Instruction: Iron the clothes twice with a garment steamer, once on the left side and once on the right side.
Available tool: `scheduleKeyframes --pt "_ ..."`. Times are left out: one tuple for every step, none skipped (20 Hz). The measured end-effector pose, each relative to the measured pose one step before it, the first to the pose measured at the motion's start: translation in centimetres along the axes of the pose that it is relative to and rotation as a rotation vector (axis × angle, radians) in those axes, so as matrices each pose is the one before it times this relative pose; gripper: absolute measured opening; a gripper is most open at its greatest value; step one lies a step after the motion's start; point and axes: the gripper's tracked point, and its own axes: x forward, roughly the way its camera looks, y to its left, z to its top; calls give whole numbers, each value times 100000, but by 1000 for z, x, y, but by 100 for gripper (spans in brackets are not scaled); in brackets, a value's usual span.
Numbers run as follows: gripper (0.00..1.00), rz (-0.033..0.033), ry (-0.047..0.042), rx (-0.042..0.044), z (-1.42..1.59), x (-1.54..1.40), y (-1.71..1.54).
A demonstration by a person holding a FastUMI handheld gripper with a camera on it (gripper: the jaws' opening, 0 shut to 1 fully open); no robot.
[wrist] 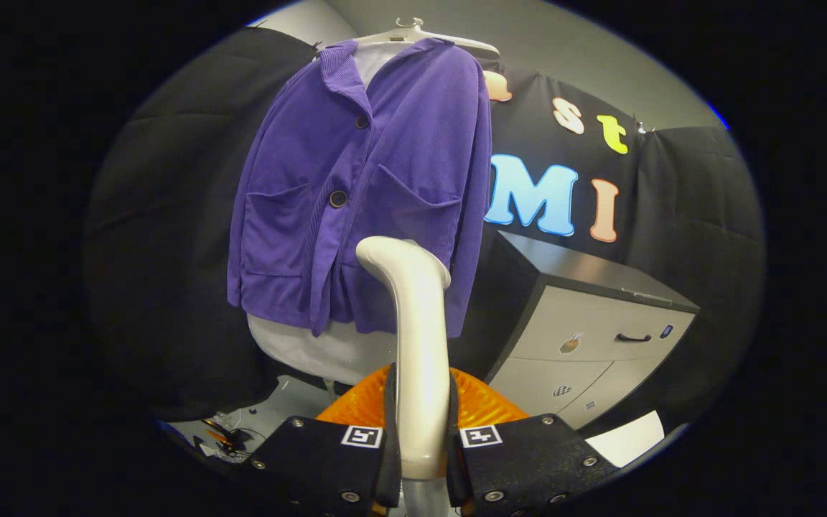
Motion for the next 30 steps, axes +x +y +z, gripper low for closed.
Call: scheduleKeyframes --pt "25 628 311 -81 -50 -561 -122" --pt "25 663 -43 -530 -64 -696 -45" --pt "25 755 -799 -185 413 -695 -20" --pt "25 812 -727 130 333 -711 53" --pt "25 943 -1292 473 821 -723 151" --pt "25 815 -1705 520 1104 -687 254" --pt "25 812 -2054 397 1291 -584 238" --pt "25 1239 -2628 736 1484 -630 484" --pt "25 2133 -5096 2614 2004 -733 752" --pt "25 1939 -4890 502 2269 -404 904" --pt "25 547 -5245 -1252 2334 -376 448" --pt "25 -59 -4900 -1514 2080 -242 339" --pt "25 -71 -4251 -1506 1832 280 252" --pt "24 -322 -3741 -1112 1616 737 242" --pt "25 -137 -2593 -997 1506 958 346" --pt "25 75 -2475 -690 1488 707 711" --pt "25 -59 -2684 -725 1571 939 472" --pt "25 -831 -2768 -1374 1500 524 184" --pt "25 -1320 -3424 -1926 1442 852 262" --pt "25 -1301 -2847 -2052 1327 852 284" --pt "25 -824 -2043 -1282 642 694 338" --pt "25 -126 -1467 -992 845 1133 735" --pt "25 -25 -669 -1251 507 873 521" --pt "25 -202 -612 -1431 424 924 377" --pt "25 -313 -666 -1456 362 801 506" --pt "25 -86 -444 -1803 88 832 354" --pt "25 1197 123 -2681 -23 901 688" --pt "25 1068 689 -2454 -450 677 684" --pt "25 190 1534 -2753 -571 531 448" --pt "25 22 1045 -1946 -517 219 370"
